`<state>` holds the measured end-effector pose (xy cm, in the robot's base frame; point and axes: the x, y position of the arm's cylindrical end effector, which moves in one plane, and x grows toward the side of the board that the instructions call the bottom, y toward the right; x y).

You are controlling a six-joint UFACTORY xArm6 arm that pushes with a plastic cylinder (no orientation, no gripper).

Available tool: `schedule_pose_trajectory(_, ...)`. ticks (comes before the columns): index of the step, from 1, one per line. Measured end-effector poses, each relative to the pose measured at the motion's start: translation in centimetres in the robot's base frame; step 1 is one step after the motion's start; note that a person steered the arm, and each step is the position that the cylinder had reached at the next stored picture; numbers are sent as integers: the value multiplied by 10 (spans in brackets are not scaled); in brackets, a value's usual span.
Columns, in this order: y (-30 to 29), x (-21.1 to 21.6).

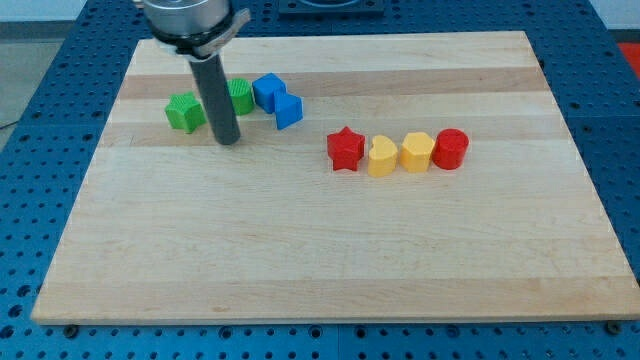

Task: Slide the green circle below the green star

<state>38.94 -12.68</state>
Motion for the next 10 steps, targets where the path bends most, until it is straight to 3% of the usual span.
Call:
schedule_pose_trajectory(2, 45, -51)
schedule_pose_trajectory(4, 19, -104)
schedule_pose_trajectory(9, 21, -47)
schedule_pose_trajectory(10, -4, -31)
